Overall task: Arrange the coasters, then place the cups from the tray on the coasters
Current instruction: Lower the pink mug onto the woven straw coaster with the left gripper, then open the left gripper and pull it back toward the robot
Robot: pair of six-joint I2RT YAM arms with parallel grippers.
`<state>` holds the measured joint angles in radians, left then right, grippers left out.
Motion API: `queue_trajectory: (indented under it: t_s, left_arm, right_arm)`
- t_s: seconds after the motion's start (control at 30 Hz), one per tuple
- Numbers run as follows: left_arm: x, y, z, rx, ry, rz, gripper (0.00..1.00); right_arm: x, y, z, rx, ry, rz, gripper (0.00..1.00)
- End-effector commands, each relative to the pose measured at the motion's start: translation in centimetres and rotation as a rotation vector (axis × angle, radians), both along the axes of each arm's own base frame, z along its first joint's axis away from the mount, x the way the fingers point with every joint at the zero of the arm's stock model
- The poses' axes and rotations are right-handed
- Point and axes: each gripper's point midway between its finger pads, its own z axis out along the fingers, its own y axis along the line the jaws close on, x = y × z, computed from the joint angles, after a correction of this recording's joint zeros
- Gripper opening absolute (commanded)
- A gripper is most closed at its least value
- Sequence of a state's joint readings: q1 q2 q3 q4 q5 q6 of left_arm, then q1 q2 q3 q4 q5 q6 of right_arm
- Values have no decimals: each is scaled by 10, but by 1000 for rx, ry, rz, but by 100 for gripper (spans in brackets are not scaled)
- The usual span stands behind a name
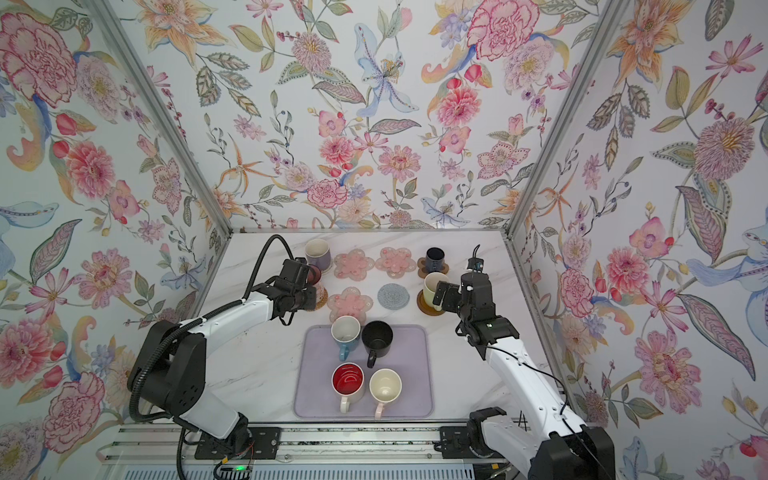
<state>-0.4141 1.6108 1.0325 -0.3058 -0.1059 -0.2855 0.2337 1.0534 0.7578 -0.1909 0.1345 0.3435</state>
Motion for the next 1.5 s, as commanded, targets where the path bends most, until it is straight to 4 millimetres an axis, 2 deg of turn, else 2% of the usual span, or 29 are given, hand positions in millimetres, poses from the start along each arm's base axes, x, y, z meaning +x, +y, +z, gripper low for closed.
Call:
queue_trajectory:
  t_s: [0.0,0.33,0.5,0.57,0.67,0.7,0.83,0.9,1.03,1.27,1.47]
  left_arm:
    - [9,-1,11,-35,-37,19,22]
    - [5,1,20,-52,-51,32,56]
    - [1,4,46,-87,-117,50,78]
    - [-3,7,57,-104,-149,60,83]
    - [-13,13,79,-140,-220,76,97]
    - [-19,15,85,-154,-247,80,99]
    - [-48,35,96,-203,-367,122,99]
    - [-65,46,91,-223,-420,150,99]
    - [-86,59,82,-245,-448,173,99]
    - [-95,70,82,-239,-466,211,99]
    - [-96,70,81,-261,-488,216,99]
  right_arm:
    - [-3,-2,-3,-12,14,6,99]
    - [-3,-2,-1,-8,8,6,99]
    - [-4,-2,0,-7,7,7,99]
    - [-4,-2,0,-8,7,5,99]
    - [-4,-2,0,-5,7,7,99]
    - [-4,-2,0,-4,8,7,99]
    - [-4,-2,-1,-1,10,5,99]
    - [-4,-2,-3,-3,18,4,99]
    - [-1,0,-4,2,27,6,99]
    - [-5,6,-5,36,58,18,99]
    - [-24,15,-4,34,98,27,99]
